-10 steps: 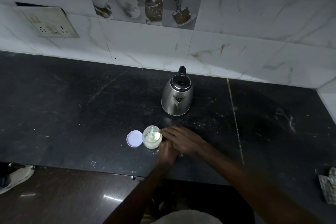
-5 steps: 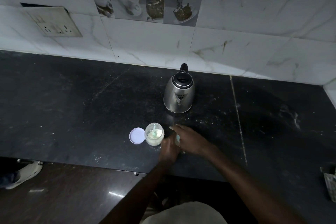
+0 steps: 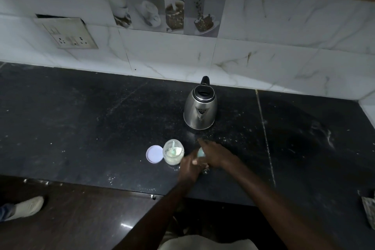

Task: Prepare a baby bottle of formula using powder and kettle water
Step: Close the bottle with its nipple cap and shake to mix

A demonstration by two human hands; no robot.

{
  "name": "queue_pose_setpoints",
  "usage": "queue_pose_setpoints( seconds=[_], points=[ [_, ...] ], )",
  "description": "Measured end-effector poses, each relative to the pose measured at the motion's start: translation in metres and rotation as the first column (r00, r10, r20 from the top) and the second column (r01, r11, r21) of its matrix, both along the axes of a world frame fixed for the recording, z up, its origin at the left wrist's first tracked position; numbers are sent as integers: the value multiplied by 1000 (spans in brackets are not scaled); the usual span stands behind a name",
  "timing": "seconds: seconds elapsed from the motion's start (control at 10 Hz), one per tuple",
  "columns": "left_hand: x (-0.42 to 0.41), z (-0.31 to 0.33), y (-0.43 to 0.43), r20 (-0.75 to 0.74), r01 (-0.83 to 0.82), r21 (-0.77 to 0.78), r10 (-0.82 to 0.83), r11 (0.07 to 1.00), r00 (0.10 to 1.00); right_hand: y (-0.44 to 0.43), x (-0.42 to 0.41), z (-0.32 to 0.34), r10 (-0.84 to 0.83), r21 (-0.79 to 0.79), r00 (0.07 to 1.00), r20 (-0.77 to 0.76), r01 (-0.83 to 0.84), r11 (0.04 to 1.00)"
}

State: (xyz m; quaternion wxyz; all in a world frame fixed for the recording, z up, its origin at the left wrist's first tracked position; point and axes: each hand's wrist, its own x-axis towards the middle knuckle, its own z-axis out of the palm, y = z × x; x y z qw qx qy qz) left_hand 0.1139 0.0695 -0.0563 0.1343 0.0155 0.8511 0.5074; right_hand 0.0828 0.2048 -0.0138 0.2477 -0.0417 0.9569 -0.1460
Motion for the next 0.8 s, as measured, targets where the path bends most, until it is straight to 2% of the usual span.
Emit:
queue_pose_setpoints(
  seconds=[0.1, 0.2, 0.3, 0.4, 0.5, 0.6, 0.7, 0.8],
  points=[
    [1, 5, -2, 1, 13, 52, -13, 999, 1000, 32, -1, 9, 6, -115, 999, 52, 0, 993],
    [0, 3, 0, -30, 52, 22, -51, 998, 998, 50, 2, 9, 48, -154, 997, 56, -39, 987],
    [-2, 10, 2, -15, 110, 9, -110, 994, 994, 63, 10, 9, -20, -326, 999, 30, 28, 945],
    [-8, 20, 6, -39, 113, -3, -113, 994, 993, 71, 16, 18, -130, -507, 992, -3, 110, 855],
    [-11, 30, 7, -50, 73, 94, -69, 993, 996, 78, 16, 36, -131, -610, 991, 7, 108, 785],
    [-13, 35, 7, -102, 106, 72, -98, 992, 990, 83, 12, 58, -175, -672, 983, -63, 87, 735],
    [-18, 42, 9, -152, 140, 89, -126, 986, 980, 87, 2, 76, -102, -595, 979, -177, -24, 804],
    [-22, 49, 13, -175, 141, 85, -125, 986, 977, 79, -6, 79, 24, -409, 946, -323, -163, 898]
  ],
)
